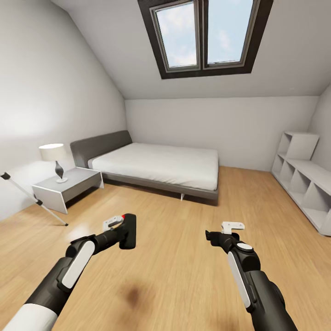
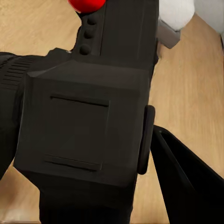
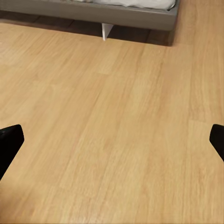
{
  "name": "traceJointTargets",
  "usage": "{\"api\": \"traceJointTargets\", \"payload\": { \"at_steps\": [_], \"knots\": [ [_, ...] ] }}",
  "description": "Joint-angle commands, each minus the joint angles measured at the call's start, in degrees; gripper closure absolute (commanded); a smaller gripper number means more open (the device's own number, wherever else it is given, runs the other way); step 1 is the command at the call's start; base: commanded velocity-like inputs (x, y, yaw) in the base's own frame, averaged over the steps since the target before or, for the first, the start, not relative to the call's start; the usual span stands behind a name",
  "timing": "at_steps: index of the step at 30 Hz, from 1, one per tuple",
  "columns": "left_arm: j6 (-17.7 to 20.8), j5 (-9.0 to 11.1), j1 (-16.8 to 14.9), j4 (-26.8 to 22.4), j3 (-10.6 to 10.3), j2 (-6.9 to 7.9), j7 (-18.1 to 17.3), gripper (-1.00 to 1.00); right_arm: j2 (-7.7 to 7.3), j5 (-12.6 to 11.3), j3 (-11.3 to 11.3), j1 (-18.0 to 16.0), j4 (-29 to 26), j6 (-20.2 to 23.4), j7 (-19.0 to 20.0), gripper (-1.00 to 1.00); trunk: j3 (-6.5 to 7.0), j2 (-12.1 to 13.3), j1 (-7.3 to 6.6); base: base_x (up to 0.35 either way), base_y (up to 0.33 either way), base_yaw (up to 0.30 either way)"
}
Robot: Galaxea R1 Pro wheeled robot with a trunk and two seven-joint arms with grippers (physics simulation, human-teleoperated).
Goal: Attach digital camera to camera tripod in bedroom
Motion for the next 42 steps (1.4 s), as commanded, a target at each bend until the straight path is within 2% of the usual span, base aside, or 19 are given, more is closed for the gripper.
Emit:
{"api": "traceJointTargets", "payload": {
  "at_steps": [1,7,11,42],
  "knots": [
    [0.12,0.53,-0.04,-0.12,-0.12,-0.33,2.16,1.0,0.05,-0.09,-0.02,-0.04,-0.05,0.28,-0.19,-1.0,0.12,0.39,-0.24,0.0,0.0,0.0],
    [0.11,0.47,-0.04,-0.19,-0.07,-1.11,5.22,1.0,0.0,-0.12,-0.05,-0.02,-0.04,0.28,-0.17,-1.0,1.2,2.79,-1.55,0.0,0.0,0.0],
    [0.11,0.45,-0.04,-0.08,-0.06,-1.26,5.77,1.0,-0.07,-0.09,-0.07,-0.03,-0.03,0.28,-0.16,-1.0,1.92,4.4,-2.43,0.0,0.0,0.0],
    [0.02,0.54,-0.04,0.27,-0.06,-1.33,5.38,1.0,-0.01,-0.12,0.23,-0.04,-0.03,0.85,-0.15,-1.0,7.48,16.83,-9.24,0.0,0.0,0.0]
  ]
}}
